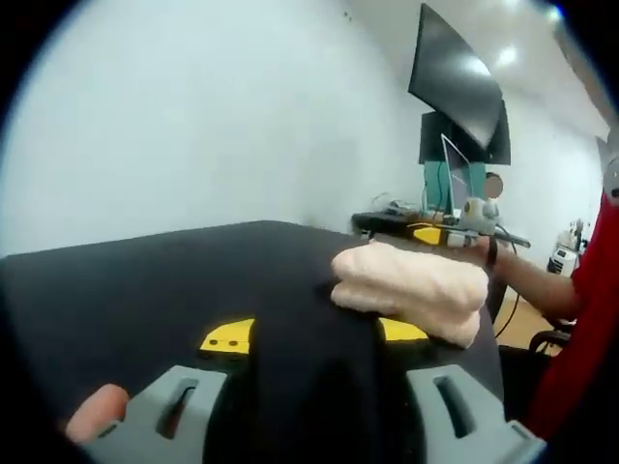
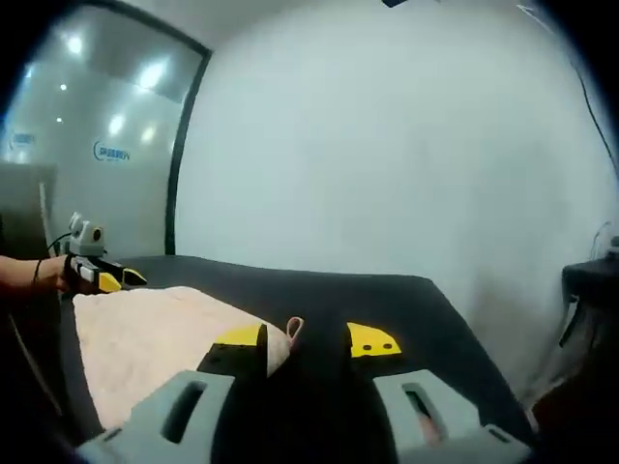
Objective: Fold the towel on the table until its edges align and the towel forms a compact rectangular stack.
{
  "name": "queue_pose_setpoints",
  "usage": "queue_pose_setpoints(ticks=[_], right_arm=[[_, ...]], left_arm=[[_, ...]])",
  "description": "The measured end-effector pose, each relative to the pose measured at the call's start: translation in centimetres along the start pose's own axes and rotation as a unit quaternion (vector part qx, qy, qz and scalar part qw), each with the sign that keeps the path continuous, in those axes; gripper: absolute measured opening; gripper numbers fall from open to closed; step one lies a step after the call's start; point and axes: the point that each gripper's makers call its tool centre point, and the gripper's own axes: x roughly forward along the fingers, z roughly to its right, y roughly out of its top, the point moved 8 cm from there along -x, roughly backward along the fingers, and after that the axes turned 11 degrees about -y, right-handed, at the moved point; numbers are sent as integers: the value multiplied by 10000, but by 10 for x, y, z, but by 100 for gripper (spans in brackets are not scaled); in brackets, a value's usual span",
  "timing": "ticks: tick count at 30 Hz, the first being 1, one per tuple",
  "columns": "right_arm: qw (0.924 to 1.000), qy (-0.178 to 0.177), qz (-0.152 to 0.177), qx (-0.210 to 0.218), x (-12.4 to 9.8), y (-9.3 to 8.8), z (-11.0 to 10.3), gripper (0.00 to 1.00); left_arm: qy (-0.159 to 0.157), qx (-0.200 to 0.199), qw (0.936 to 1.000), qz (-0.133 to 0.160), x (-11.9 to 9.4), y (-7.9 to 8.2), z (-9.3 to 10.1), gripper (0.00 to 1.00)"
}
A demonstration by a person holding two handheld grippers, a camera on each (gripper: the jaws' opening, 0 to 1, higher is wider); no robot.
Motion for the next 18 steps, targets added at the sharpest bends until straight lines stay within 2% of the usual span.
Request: queue_pose_setpoints(ticks=[2, 4, 7, 8, 11, 14, 15, 16, 17, 18], right_arm=[[9995, -4, -160, -264, 1, -5, -4, 27], [9980, 25, -538, -345, 0, -14, -9, 27], [9918, -144, -1043, -728, -4, -29, -10, 25], [9923, -85, -1045, -656, -4, -31, -12, 24], [9917, 396, -1077, -581, -4, -30, -26, 23], [9921, 614, -1033, -360, 2, -23, -45, 10], [9912, 709, -1041, -410, 3, -21, -55, 7], [9891, 826, -1008, -678, 4, -21, -63, 8], [9872, 735, -965, -1039, 7, -23, -68, 8], [9860, 721, -973, -1148, 8, -24, -67, 9]], left_arm=[[-25, 316, 9995, 1, 0, 1, -2, 42], [-110, 250, 9996, 97, -2, -3, -3, 41], [-140, 120, 9997, 177, -7, -5, -1, 40], [-138, 101, 9994, 295, -9, -4, -4, 40], [-225, 14, 9990, 390, -11, -3, -7, 40], [-173, -61, 9988, 464, -12, -2, -9, 40], [-153, -83, 9986, 499, -13, -1, -9, 39], [-134, -88, 9985, 517, -13, -1, -10, 39], [-110, -79, 9986, 521, -12, -1, -8, 39], [-95, -78, 9986, 522, -12, -1, -4, 39]])
